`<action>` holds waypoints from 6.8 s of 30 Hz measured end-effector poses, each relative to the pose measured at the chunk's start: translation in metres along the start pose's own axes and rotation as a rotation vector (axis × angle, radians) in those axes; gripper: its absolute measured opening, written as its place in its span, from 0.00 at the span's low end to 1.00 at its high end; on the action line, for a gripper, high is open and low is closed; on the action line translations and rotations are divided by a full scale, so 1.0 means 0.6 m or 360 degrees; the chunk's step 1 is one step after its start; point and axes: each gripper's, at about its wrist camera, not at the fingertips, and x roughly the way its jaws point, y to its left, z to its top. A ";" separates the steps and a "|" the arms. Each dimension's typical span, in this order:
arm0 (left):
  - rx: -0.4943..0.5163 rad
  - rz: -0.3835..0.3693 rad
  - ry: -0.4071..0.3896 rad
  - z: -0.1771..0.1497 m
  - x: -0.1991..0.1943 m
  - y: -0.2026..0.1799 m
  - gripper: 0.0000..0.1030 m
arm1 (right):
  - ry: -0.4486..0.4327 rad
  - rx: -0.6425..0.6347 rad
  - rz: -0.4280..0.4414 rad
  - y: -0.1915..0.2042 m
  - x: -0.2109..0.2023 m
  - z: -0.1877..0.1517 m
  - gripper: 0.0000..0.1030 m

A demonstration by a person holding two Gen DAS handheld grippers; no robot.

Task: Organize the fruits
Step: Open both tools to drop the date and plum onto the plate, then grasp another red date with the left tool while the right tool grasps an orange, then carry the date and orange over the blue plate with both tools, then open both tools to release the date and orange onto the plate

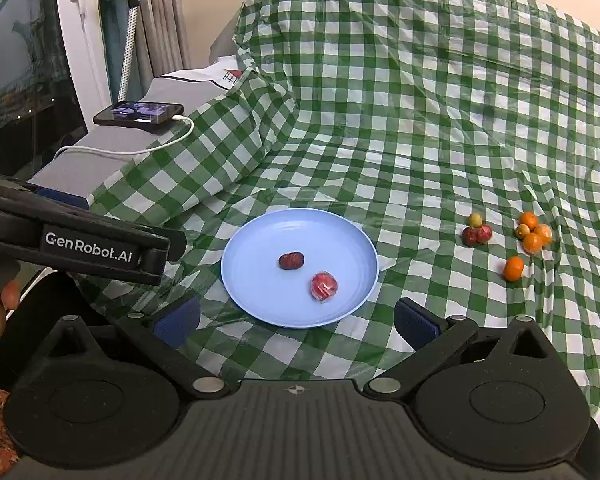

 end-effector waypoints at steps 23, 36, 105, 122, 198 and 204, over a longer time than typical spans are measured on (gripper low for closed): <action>0.0019 0.0003 0.0062 0.008 0.032 0.004 1.00 | 0.0076 0.0052 0.0016 -0.012 0.026 0.005 0.99; 0.0059 0.0016 0.0123 0.021 0.063 -0.015 1.00 | 0.0095 0.0151 0.0000 -0.042 0.051 0.007 0.99; 0.0502 -0.0526 0.0127 0.205 0.333 -0.317 0.29 | -0.0044 0.0530 -0.0597 -0.499 0.196 0.013 0.38; 0.0093 -0.0267 0.0078 0.070 0.071 -0.047 0.30 | -0.0026 0.0132 0.0032 -0.117 0.045 0.012 0.38; -0.0028 -0.0225 0.0249 0.096 0.269 0.001 0.29 | 0.0289 -0.0066 0.0063 -0.055 0.248 0.041 0.38; 0.0016 -0.0221 0.0281 0.093 0.296 -0.005 0.30 | 0.0317 -0.0086 0.0064 -0.054 0.268 0.042 0.39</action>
